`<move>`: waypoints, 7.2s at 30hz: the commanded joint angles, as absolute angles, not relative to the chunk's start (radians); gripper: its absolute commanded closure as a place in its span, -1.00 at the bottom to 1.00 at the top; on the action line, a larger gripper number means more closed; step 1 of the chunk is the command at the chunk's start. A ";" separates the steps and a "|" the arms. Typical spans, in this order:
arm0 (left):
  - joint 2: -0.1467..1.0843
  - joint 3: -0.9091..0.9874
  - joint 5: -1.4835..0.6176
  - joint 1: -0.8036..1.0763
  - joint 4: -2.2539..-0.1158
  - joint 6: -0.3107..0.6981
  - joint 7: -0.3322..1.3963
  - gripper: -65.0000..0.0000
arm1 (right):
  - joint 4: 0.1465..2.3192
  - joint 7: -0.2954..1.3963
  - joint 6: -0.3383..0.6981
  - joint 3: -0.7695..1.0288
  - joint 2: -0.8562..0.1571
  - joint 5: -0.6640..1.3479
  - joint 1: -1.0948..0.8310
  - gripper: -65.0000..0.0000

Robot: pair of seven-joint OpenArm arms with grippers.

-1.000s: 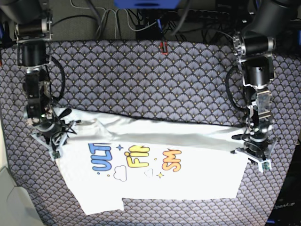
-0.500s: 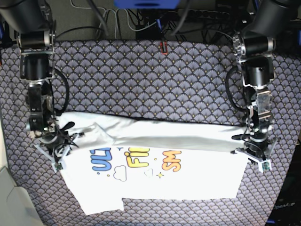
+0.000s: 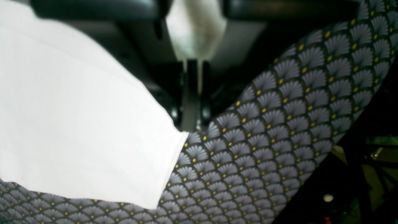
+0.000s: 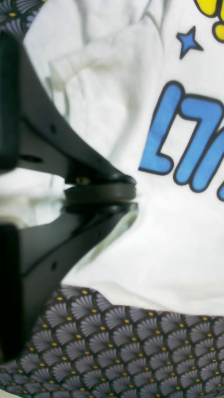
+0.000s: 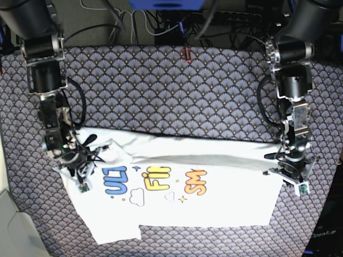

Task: Fold the T-shirt properly
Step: 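Release and regrasp the new folded edge with both grippers, then drag the folded shirt toward the arms with both grippers, then open both grippers and move them to the shirt's opposite edge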

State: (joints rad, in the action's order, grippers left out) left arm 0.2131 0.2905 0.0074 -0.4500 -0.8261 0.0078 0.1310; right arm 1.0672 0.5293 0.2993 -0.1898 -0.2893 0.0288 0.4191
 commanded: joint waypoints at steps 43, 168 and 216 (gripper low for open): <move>0.219 0.369 -0.002 -0.180 -1.043 0.005 0.105 0.19 | 1.481 0.610 0.298 0.143 -0.338 0.033 0.073 -0.08; 0.145 0.410 -0.002 0.272 -1.468 0.005 0.303 0.99 | 1.581 0.363 0.573 0.390 -0.361 0.036 -0.435 1.00; 0.147 0.409 -0.002 0.440 -1.563 0.005 0.305 0.15 | 1.587 0.325 0.575 0.484 -0.375 0.036 -0.529 0.42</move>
